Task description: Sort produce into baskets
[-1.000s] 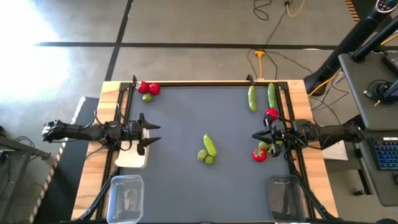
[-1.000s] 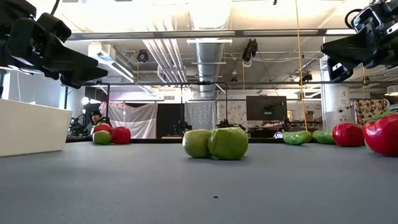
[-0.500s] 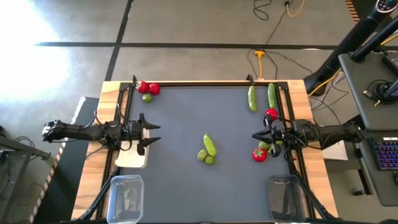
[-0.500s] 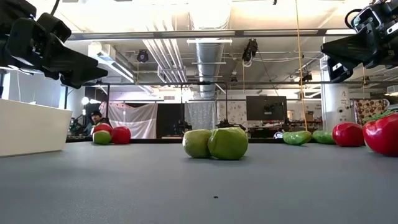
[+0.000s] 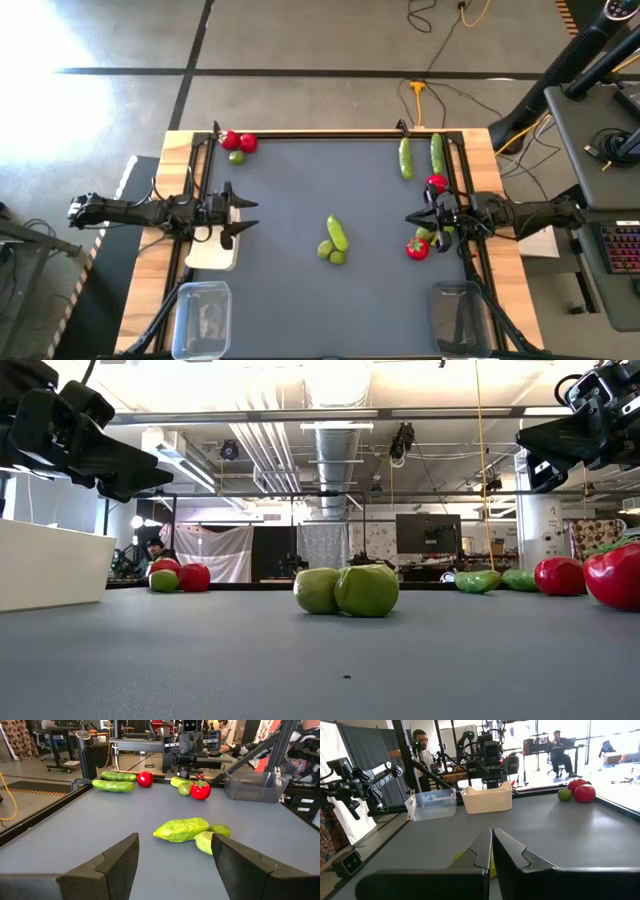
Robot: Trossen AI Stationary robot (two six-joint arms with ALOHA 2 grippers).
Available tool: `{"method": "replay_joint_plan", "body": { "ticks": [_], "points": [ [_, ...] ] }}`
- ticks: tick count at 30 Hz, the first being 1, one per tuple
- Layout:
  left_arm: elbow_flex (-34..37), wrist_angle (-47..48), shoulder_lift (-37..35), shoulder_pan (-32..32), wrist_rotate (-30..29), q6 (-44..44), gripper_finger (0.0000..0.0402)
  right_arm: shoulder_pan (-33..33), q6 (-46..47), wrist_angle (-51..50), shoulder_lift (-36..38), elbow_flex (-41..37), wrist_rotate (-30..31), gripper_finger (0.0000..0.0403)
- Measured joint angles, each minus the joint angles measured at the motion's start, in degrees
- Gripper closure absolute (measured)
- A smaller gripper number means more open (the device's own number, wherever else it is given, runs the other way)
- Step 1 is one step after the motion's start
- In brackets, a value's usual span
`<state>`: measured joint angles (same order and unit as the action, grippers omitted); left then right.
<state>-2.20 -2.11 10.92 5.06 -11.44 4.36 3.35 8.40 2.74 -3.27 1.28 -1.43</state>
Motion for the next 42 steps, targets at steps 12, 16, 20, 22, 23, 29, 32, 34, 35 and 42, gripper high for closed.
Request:
{"method": "replay_joint_plan", "body": {
  "ticks": [12, 16, 20, 22, 23, 29, 32, 34, 35, 42],
  "points": [
    [-0.02, 0.0, -0.02, -0.01, -0.01, -0.01, 0.0169, 0.0, 0.0, 0.0, 0.0, 0.0, 0.0, 0.0394],
    [-0.01, 0.0, -0.02, -0.01, -0.01, 0.0, 0.0169, 0.0, 0.0, -0.02, 0.01, 0.01, 0.0, 0.0394],
    [-0.01, 0.0, 0.0, -0.02, 0.0, -0.01, 0.0169, 0.0, 0.0, -0.02, 0.02, 0.01, 0.0, 0.0394],
    [0.0, -0.01, 0.0, -0.02, 0.0, 0.0, 0.0169, 0.0, -0.02, 0.0, 0.0, 0.02, 0.0, 0.0394],
    [-0.02, 0.0, -0.01, -0.02, 0.0, 0.0, 0.0169, -0.02, 0.0, -0.02, 0.0, 0.0, 0.0, 0.0394],
    [-0.01, -0.01, -0.01, -0.02, 0.0, 0.0, 0.0169, -0.01, 0.0, 0.0, 0.02, 0.02, 0.0, 0.0394],
    [-0.01, 0.0, -0.01, -0.01, 0.0, 0.0, 0.0169, 0.0, 0.0, -0.02, 0.0, 0.02, 0.0, 0.0394],
    [-0.02, 0.0, 0.0, 0.0, 0.0, 0.0, 0.0169, 0.0, -0.02, 0.0, 0.0, 0.0, 0.0, 0.0394],
    [-0.02, 0.0, -0.02, -0.02, -0.01, 0.0, 0.0169, -0.02, 0.0, -0.02, 0.02, 0.02, 0.0, 0.0394],
    [0.0, -0.01, -0.01, -0.02, 0.0, -0.01, 0.0169, 0.0, 0.0, -0.02, 0.0, 0.0, 0.0, 0.0394]
  ]
}}
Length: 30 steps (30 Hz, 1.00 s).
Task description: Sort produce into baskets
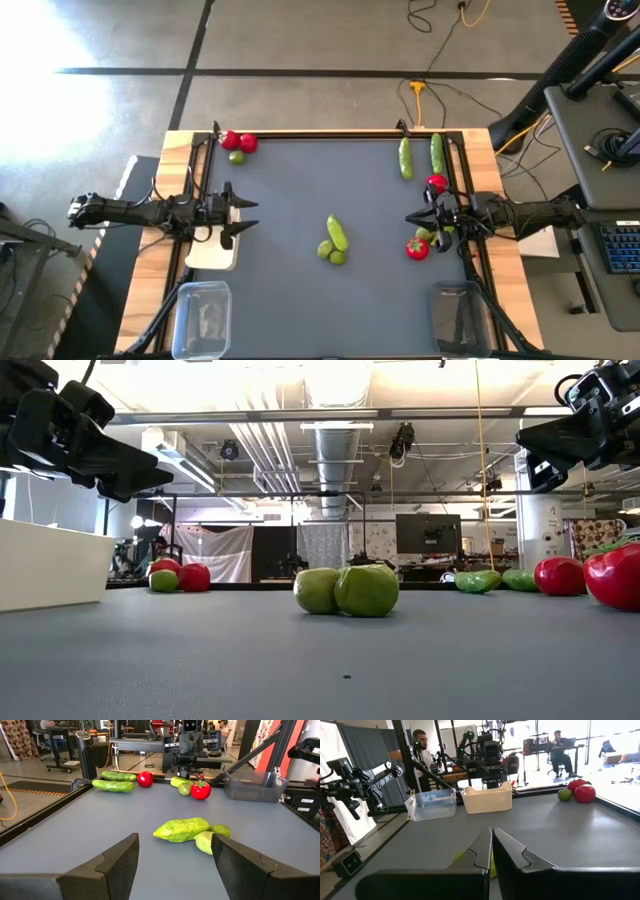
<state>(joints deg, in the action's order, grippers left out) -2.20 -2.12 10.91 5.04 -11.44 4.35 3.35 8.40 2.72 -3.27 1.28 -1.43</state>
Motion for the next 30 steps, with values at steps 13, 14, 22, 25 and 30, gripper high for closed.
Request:
{"method": "replay_joint_plan", "body": {
  "ticks": [13, 14, 22, 25, 30],
  "points": [
    [0.0, 0.01, -0.01, 0.0, 0.0, -0.01, 0.0169, -0.02, 0.0, 0.02, 0.01, 0.02, 0.0, 0.0394],
    [-0.02, 0.01, -0.01, 0.0, 0.0, 0.01, 0.0169, -0.01, 0.0, 0.01, 0.0, 0.0, 0.0, 0.0394],
    [-0.02, 0.0, 0.01, 0.0, 0.0, -0.01, 0.0169, 0.0, 0.0, 0.02, 0.0, 0.02, 0.0, 0.0394],
    [0.0, 0.01, 0.01, 0.0, 0.0, 0.01, 0.0169, 0.0, 0.0, 0.01, 0.0, 0.02, 0.0, 0.0394],
    [0.0, -5.04, 0.16, 0.04, 0.25, 8.17, 0.0169, -0.01, 0.0, 0.02, 0.0, 0.02, 0.0, 0.0394]
  ]
}}
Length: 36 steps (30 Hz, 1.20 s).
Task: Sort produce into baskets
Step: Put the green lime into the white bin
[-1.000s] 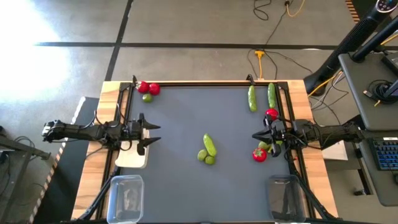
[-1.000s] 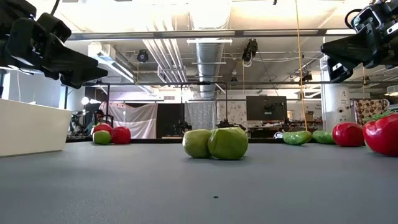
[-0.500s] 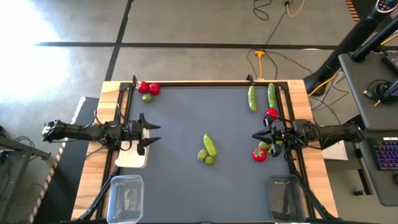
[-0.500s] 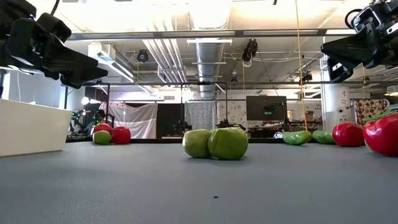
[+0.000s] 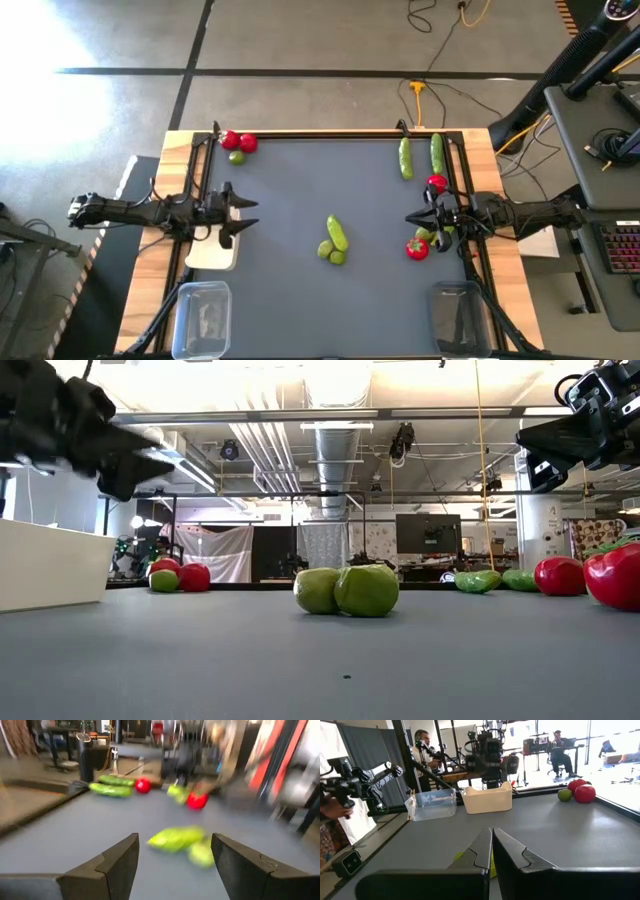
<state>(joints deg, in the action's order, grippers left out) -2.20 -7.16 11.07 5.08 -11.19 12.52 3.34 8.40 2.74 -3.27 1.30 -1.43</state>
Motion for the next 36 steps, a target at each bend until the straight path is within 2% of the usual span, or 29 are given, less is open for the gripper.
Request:
{"method": "replay_joint_plan", "body": {
  "ticks": [4, 8, 12, 14, 20, 23, 28, 34, 36],
  "points": [
    [0.0, -9.94, 0.11, 0.0, -0.93, 6.55, 0.0169, -0.01, 0.0, 0.0, 0.0, 0.0, 0.0, 0.0394],
    [0.0, -18.29, 0.09, 0.0, -0.91, 4.29, 0.0169, -0.01, -0.02, 0.01, 0.02, -0.02, 0.0, 0.0394],
    [0.0, -22.39, 0.96, -0.02, -0.91, -1.07, 0.0169, 0.0, 0.0, 0.02, 0.0, 0.0, 0.0, 0.0394],
    [0.25, -24.69, 2.67, -0.02, -0.7, -0.43, 0.0169, 0.0, 0.0, 0.02, 0.01, -0.01, 0.0, 0.0394],
    [0.96, -38.17, 13.52, 0.15, 9.97, 3.51, 0.0169, -0.01, 0.0, 0.02, 0.0, 0.0, 0.0, 0.0394],
    [0.96, -43.4, 19.68, 0.13, 12.41, 4.06, 0.0169, -0.01, 0.0, 0.01, 0.0, -0.02, 0.0, 0.0394],
    [-0.47, -44.11, 27.81, 0.13, 5.58, 3.45, 0.0169, 0.01, 0.0, 0.02, 0.02, 0.0, 0.0, 0.0394],
    [-2.7, -44.24, 36.48, 0.13, 4.26, 1.46, 0.0169, -0.01, 0.0, 0.02, 0.02, -0.02, 0.0, 0.0394],
    [-3.44, -44.24, 39.46, 0.12, 2.12, 0.14, 0.0169, 0.01, 0.0, 0.02, 0.02, 0.0, 0.0, 0.0394]
  ]
}}
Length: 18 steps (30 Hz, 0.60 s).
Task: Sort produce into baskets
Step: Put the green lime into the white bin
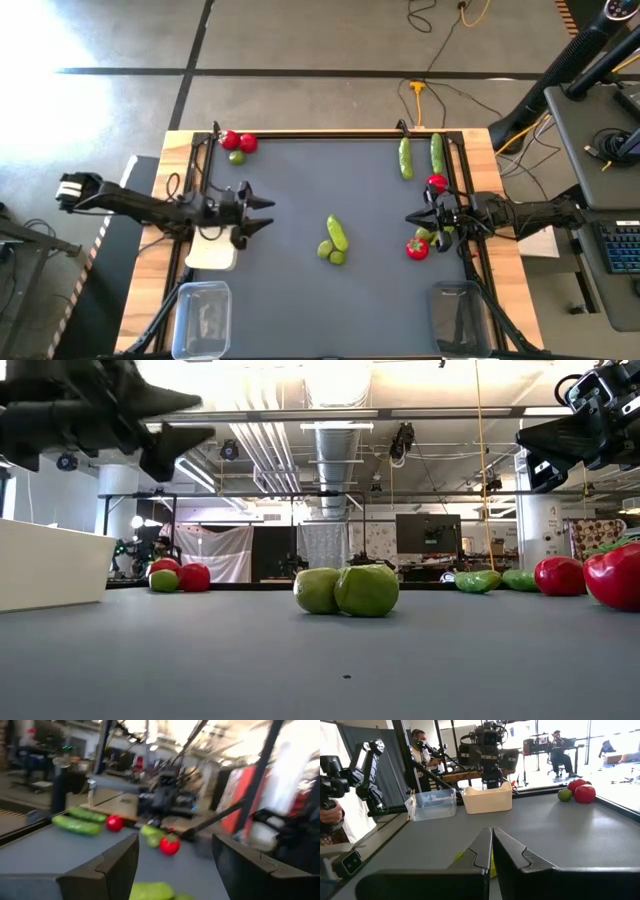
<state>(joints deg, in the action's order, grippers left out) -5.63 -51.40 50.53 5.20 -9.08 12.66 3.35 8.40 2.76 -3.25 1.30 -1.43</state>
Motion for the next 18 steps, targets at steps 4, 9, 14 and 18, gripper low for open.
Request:
{"method": "replay_joint_plan", "body": {
  "ticks": [4, 9, 14, 18],
  "points": [
    [-1.48, -0.26, 6.94, -0.01, -6.78, -1.91, 0.0169, -0.01, 0.0, 0.0, -0.02, -0.02, -0.01, 0.0394],
    [-5.01, -3.17, 17.32, -0.1, -13.51, -4.45, 0.0169, -0.01, 0.0, 0.0, -0.02, -0.01, 0.0, 0.0394],
    [-10.75, -2.49, 28.29, 0.01, -7.3, -5.27, 0.0169, -0.02, 0.0, 0.0, -0.02, 0.0, 0.0, 0.0394],
    [-15.92, -2.45, 37.06, 0.41, 1.13, -3.47, 0.0169, -0.01, 0.0, 0.0, -0.01, -0.01, 0.0, 0.0394]
  ]
}}
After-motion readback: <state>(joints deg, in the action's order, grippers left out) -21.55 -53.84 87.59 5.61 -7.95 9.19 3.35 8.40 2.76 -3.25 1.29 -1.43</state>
